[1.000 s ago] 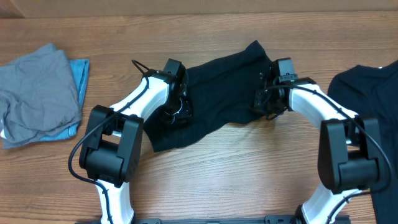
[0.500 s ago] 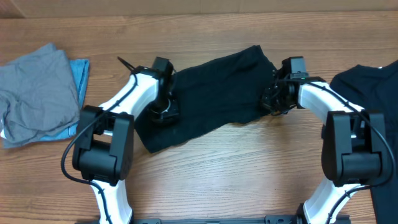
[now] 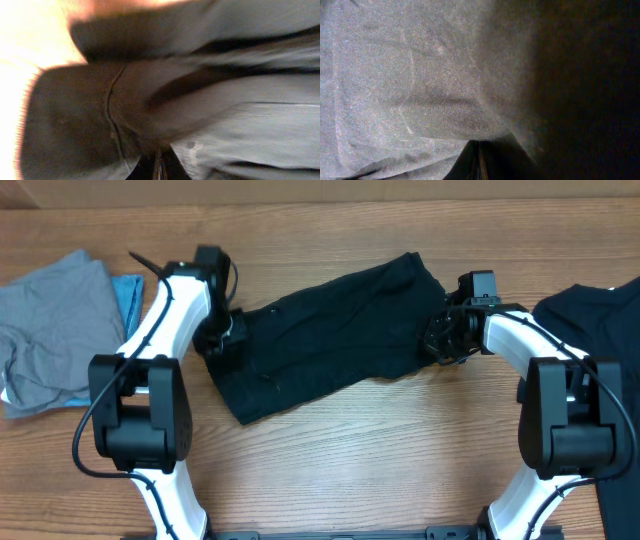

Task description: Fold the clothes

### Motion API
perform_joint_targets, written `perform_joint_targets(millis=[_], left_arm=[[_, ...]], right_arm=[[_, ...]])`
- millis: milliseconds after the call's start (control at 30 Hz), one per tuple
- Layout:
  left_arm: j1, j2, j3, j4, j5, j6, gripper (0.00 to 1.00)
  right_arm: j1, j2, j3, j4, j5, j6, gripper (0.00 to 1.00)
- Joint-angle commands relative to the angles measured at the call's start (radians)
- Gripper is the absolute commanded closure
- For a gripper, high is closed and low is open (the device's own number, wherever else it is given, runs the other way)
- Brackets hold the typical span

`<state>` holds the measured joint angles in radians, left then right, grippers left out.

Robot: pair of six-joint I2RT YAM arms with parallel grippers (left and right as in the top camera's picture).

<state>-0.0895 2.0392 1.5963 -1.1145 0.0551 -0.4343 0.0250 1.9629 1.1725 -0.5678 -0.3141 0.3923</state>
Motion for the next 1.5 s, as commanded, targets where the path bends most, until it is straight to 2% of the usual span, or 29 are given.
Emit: perform_joint_targets(millis=[0, 167, 200, 267, 400, 600, 900, 1100, 1133, 1200, 1233, 1300, 1467], left_arm=[[-0.006, -0.127, 0.101, -0.028, 0.026, 0.006, 0.96], [-0.022, -0.175, 0.103, -0.095, 0.138, 0.008, 0.96], [-0.027, -0.172, 0.097, -0.107, 0.144, 0.008, 0.96], [-0.04, -0.167, 0.071, -0.113, 0.154, 0.009, 0.96], [-0.076, -0.151, -0.021, -0.078, 0.151, 0.009, 0.96], [-0.109, -0.148, -0.206, 0.078, 0.152, 0.003, 0.96], [-0.109, -0.148, -0.367, 0.24, 0.136, 0.0, 0.96], [-0.109, -0.148, -0.481, 0.38, 0.11, -0.069, 0.96], [-0.109, -0.148, -0.498, 0.397, 0.11, -0.072, 0.96], [-0.109, -0.148, -0.523, 0.417, 0.109, -0.076, 0.96], [-0.109, -0.148, -0.533, 0.425, 0.11, -0.076, 0.96], [-0.109, -0.148, -0.541, 0.428, 0.11, -0.076, 0.96], [-0.109, -0.148, -0.541, 0.428, 0.11, -0.075, 0.96]], right_arm=[[-0.036, 0.075, -0.034, -0.016, 0.179, 0.002, 0.96], [-0.035, 0.075, -0.034, -0.015, 0.176, 0.006, 0.96], [-0.035, 0.075, -0.034, -0.013, 0.167, 0.006, 0.92], [-0.035, 0.075, -0.034, -0.009, 0.148, 0.005, 0.79], [-0.035, 0.075, -0.034, -0.013, 0.148, 0.005, 0.78], [-0.036, 0.075, -0.034, -0.025, 0.149, 0.005, 0.79], [-0.036, 0.075, -0.034, -0.027, 0.149, 0.005, 0.79], [-0.036, 0.075, -0.034, -0.028, 0.149, 0.005, 0.79], [-0.036, 0.075, -0.034, -0.029, 0.149, 0.005, 0.81], [-0.036, 0.075, -0.034, -0.032, 0.149, 0.005, 0.94], [-0.037, 0.075, -0.033, -0.034, 0.15, 0.005, 0.96], [-0.052, 0.074, -0.016, -0.051, 0.149, 0.005, 0.96], [-0.135, 0.072, 0.156, -0.229, 0.149, 0.0, 0.96]])
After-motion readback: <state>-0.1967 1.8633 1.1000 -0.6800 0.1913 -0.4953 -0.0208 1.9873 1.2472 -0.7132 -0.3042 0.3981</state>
